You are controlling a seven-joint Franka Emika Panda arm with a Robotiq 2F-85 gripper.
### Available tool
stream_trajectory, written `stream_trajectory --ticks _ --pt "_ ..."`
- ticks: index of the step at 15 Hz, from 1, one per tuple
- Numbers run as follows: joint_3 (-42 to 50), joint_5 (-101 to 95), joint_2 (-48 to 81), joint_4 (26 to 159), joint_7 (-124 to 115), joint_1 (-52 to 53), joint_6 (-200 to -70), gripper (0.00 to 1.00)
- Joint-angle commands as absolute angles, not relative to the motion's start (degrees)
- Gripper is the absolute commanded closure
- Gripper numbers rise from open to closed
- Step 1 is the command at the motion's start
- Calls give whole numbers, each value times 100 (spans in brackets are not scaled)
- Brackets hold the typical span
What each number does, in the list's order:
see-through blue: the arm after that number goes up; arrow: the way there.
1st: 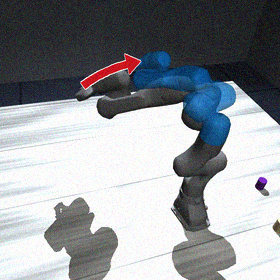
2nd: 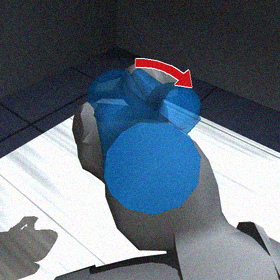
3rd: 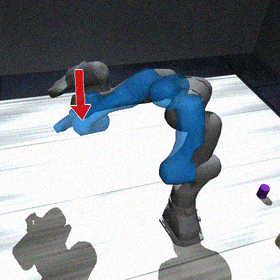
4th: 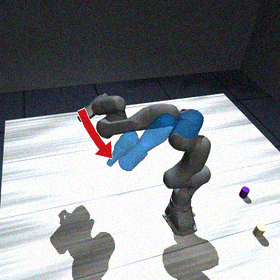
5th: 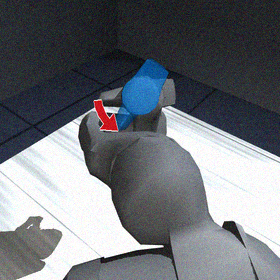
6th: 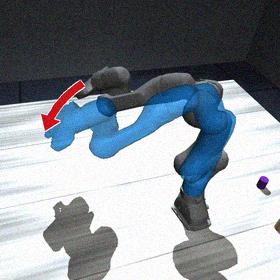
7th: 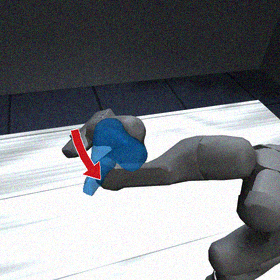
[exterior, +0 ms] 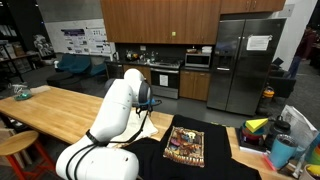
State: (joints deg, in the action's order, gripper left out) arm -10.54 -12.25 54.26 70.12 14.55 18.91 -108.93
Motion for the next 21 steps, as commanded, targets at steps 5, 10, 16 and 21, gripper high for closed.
stream_trajectory --ticks 5,10,16,21 --pt "-889 -1255 5753 6479 1294 2063 -10528 0" --pt "-842 -1240 5922 6286 1203 2091 -10475 0" --pt "-801 -1290 6102 6040 1216 2163 -10275 1" --pt "-777 -1271 6032 6052 1201 2130 -10163 42"
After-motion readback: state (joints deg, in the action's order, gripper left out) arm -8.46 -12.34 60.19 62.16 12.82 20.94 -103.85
